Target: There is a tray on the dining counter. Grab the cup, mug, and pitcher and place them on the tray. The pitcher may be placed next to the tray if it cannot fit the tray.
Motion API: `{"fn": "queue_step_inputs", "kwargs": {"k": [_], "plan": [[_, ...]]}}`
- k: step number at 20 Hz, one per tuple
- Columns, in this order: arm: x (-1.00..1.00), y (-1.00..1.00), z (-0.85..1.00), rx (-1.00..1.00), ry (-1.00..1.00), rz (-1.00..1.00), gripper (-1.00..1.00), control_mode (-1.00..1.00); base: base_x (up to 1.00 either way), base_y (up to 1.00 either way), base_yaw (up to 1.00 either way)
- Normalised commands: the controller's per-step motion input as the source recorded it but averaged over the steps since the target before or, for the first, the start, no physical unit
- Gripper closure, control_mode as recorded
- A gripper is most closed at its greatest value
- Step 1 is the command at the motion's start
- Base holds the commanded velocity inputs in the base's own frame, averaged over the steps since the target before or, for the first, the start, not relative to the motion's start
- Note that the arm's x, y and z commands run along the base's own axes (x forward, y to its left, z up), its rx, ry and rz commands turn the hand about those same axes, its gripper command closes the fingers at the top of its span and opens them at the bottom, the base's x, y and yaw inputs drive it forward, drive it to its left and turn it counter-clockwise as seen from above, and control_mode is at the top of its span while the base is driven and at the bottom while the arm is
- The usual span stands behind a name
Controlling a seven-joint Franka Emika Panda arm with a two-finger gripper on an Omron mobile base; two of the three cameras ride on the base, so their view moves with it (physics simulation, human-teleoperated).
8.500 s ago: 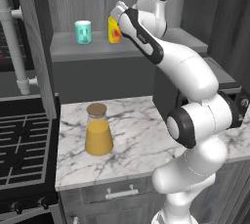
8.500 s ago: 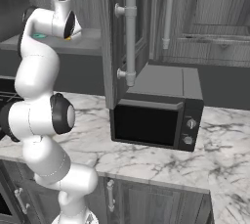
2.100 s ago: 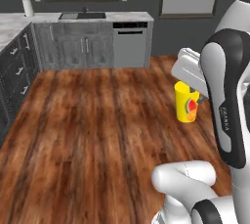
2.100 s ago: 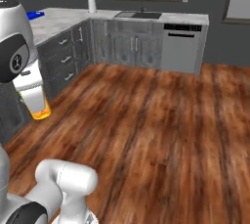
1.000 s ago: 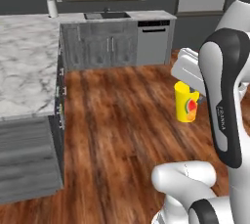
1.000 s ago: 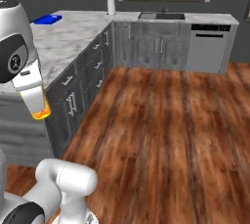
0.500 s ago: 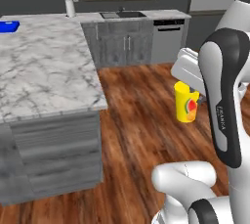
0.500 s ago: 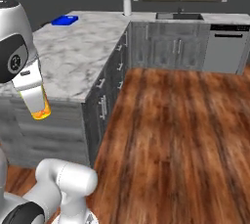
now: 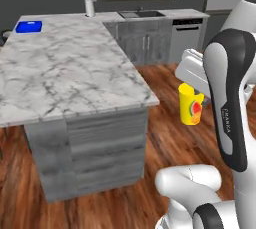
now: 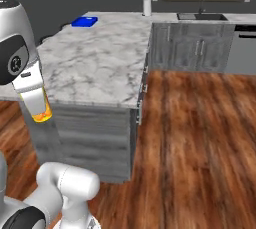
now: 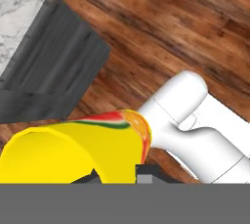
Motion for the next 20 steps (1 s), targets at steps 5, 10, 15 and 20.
{"fn": "queue_step_inputs", "kwargs": {"k": [5,10,15,20], "plan": [[0.0,0.0,0.0,0.0,0.0,0.0,1.0,1.0,0.12,1.0,-0.05],[0.0,0.0,0.0,0.0,0.0,0.0,1.0,1.0,0.15,1.0,-0.05],[0.0,0.0,0.0,0.0,0.0,0.0,1.0,1.0,0.19,1.0,-0.06],[0.0,0.0,0.0,0.0,0.0,0.0,1.0,1.0,0.29,1.0,-0.06]]}}
